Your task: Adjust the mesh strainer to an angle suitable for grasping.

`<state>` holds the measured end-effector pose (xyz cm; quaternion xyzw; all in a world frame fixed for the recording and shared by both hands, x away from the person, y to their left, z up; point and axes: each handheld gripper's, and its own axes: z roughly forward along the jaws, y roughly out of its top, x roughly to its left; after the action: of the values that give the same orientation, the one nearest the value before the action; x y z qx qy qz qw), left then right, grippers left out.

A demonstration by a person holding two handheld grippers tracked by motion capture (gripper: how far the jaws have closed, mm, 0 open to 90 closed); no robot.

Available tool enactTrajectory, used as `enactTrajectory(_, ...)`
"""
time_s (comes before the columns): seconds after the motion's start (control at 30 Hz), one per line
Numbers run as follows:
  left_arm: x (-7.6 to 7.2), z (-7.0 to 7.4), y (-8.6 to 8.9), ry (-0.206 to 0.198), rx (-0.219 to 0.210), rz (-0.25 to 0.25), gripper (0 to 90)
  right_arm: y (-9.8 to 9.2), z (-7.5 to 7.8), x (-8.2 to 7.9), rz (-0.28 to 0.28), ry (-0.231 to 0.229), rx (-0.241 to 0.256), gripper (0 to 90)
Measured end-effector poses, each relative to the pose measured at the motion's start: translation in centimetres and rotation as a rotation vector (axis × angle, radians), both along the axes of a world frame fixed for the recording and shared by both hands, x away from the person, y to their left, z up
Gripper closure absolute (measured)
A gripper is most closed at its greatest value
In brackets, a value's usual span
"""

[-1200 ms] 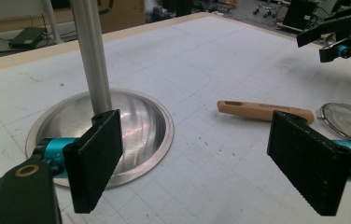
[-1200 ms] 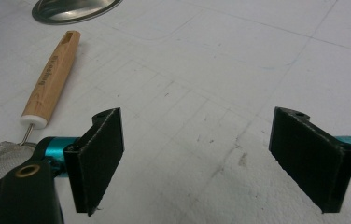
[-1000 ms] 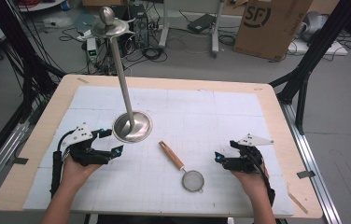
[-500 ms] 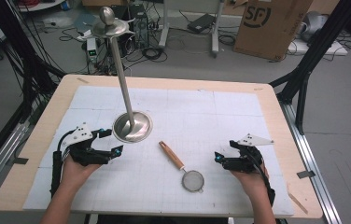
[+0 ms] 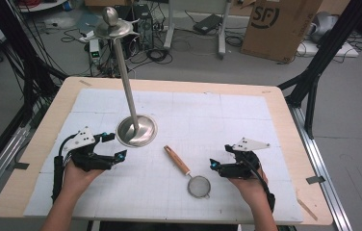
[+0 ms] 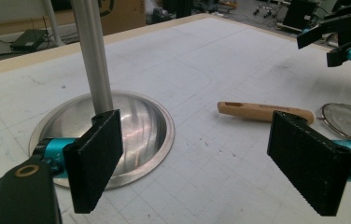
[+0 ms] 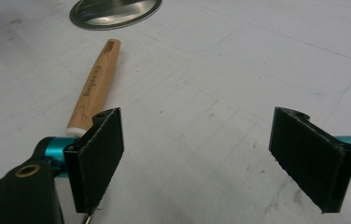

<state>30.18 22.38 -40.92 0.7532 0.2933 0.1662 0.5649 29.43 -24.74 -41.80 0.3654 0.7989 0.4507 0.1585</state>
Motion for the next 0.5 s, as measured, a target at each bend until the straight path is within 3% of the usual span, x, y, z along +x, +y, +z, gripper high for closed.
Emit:
enactTrajectory(0.23,0.2,-0.1,-0.1,0.004,-0.006,0.001,18.9,1.7,0.1,0.1,0.023,-0.005,-0.037,17.0)
enactTrajectory(0.5,0.4,-0.1,-0.2,-0.002,-0.009,0.001,18.9,4.3,0.2,0.4,0.085,0.015,-0.066,17.0)
